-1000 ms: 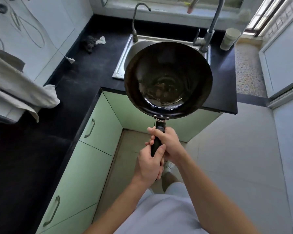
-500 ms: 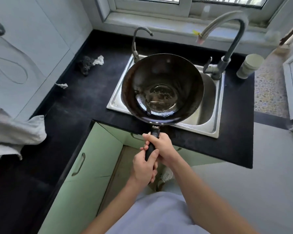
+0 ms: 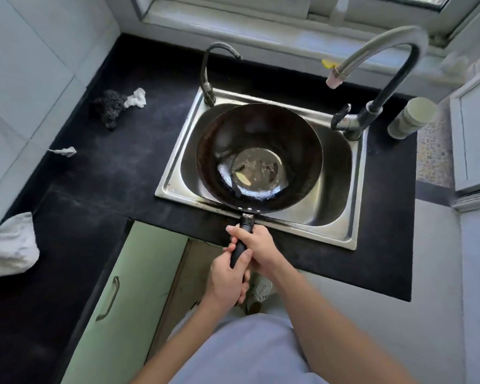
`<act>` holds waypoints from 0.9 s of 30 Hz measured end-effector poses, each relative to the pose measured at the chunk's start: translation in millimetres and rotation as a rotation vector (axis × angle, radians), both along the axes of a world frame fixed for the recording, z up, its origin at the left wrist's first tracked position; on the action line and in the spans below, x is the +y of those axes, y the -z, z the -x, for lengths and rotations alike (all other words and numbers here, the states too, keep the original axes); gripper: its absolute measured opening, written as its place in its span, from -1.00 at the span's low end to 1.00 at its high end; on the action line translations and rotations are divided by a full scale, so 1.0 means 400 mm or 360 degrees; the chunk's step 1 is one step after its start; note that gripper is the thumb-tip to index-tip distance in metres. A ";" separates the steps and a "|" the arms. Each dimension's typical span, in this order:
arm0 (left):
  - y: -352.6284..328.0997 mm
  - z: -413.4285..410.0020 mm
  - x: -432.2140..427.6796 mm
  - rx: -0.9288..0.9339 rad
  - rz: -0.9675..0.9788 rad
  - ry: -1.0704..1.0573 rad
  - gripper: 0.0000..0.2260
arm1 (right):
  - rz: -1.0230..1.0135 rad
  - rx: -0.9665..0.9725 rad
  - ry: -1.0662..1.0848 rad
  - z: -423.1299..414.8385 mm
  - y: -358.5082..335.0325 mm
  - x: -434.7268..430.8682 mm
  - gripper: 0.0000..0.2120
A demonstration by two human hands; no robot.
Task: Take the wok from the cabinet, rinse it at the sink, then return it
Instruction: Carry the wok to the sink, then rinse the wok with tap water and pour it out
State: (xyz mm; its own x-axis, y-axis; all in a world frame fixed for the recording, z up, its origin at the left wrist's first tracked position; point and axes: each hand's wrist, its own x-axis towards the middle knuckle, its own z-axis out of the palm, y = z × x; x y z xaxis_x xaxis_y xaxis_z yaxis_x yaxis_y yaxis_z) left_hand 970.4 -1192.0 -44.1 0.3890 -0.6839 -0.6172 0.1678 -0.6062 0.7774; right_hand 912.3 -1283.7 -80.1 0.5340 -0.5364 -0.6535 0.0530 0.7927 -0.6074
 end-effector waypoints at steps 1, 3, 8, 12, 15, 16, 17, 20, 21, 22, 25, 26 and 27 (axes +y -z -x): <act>0.006 -0.008 -0.003 0.0006 -0.0008 0.0016 -0.75 | -0.0010 0.0012 0.0013 -0.005 0.004 -0.002 -0.72; 0.020 -0.025 -0.010 -0.0013 -0.0038 0.0045 -0.73 | -0.0015 0.0032 0.0030 -0.015 0.013 -0.006 -0.73; 0.059 -0.060 -0.026 -0.0062 -0.0093 0.0136 -0.61 | -0.0033 0.0086 0.0092 -0.042 0.026 -0.019 -0.73; 0.079 -0.070 -0.030 -0.0030 -0.0081 0.0158 -0.63 | -0.0086 0.0136 0.0107 -0.047 0.030 -0.027 -0.74; 0.088 -0.081 -0.034 -0.0005 -0.0083 0.0185 -0.65 | -0.0081 0.0199 0.0056 -0.051 0.030 -0.032 -0.76; 0.091 -0.084 -0.035 -0.0014 -0.0080 0.0197 -0.66 | -0.0064 0.0219 0.0039 -0.052 0.030 -0.034 -0.78; 0.093 -0.087 -0.037 -0.0024 -0.0073 0.0210 -0.66 | -0.0038 0.0243 0.0018 -0.051 0.028 -0.036 -0.80; 0.099 -0.091 -0.042 -0.0018 -0.0041 0.0234 -0.66 | 0.0021 0.0344 -0.0051 -0.048 0.025 -0.044 -0.88; 0.101 -0.092 -0.045 -0.0019 -0.0036 0.0243 -0.65 | 0.0016 0.0365 -0.0055 -0.049 0.026 -0.045 -0.89; 0.102 -0.094 -0.047 -0.0028 -0.0035 0.0254 -0.65 | -0.0001 0.0372 -0.0046 -0.051 0.029 -0.047 -0.90; 0.112 -0.103 -0.054 -0.0046 -0.0028 0.0295 -0.67 | -0.0028 0.0422 -0.0031 -0.057 0.040 -0.052 -0.87; 0.116 -0.106 -0.055 -0.0046 -0.0030 0.0306 -0.67 | -0.0039 0.0445 -0.0029 -0.059 0.042 -0.053 -0.86; 0.119 -0.109 -0.056 -0.0044 -0.0032 0.0314 -0.68 | -0.0052 0.0461 -0.0023 -0.060 0.043 -0.055 -0.87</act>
